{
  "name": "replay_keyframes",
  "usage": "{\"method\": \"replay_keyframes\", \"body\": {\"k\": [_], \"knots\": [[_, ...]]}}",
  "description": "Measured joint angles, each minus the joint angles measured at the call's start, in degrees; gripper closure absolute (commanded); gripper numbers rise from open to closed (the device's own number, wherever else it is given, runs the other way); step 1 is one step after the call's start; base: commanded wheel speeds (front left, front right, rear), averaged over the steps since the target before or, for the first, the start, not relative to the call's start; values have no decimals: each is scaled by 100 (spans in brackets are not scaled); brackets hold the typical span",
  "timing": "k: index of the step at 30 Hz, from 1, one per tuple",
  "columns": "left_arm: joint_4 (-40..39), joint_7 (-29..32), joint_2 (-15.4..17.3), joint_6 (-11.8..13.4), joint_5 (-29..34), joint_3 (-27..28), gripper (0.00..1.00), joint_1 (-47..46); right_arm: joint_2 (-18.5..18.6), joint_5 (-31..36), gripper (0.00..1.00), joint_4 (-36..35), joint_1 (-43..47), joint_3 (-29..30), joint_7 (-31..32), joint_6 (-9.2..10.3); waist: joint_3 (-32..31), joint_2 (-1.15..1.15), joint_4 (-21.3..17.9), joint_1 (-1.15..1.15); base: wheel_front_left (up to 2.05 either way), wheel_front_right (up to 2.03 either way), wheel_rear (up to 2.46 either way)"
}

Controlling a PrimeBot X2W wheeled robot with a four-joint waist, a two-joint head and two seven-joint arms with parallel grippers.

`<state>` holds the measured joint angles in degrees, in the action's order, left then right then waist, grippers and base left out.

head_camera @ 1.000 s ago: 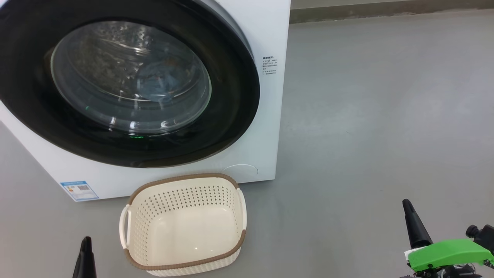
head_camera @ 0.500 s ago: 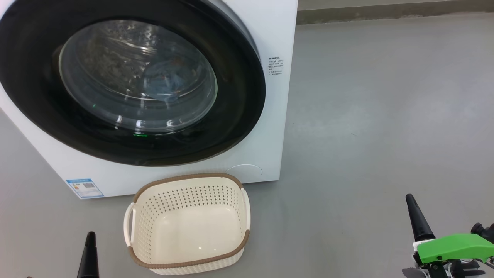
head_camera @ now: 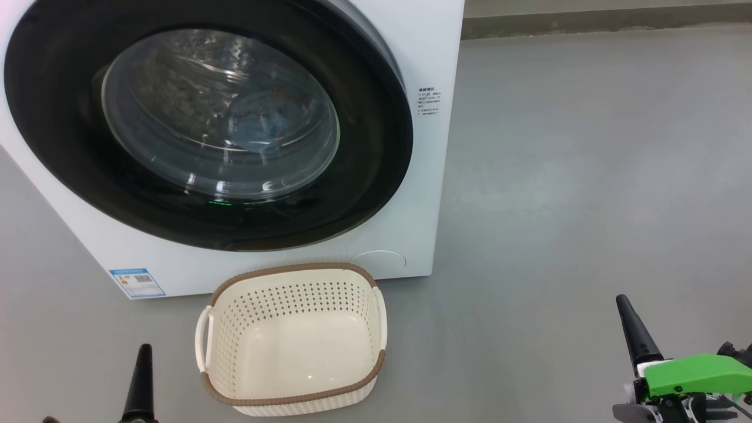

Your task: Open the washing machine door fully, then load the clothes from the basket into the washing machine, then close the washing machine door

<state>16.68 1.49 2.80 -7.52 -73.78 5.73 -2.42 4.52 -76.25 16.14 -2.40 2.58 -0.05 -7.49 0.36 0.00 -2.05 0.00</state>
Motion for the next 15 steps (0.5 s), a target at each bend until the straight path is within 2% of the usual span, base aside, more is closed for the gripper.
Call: {"method": "replay_keyframes", "body": {"k": [15], "knots": [[-20,253,-22,0,-926,-23,100,-113,-29,-925,100,-15,-76,143,210,1,-17,0,107,0,0,0,0]]}}
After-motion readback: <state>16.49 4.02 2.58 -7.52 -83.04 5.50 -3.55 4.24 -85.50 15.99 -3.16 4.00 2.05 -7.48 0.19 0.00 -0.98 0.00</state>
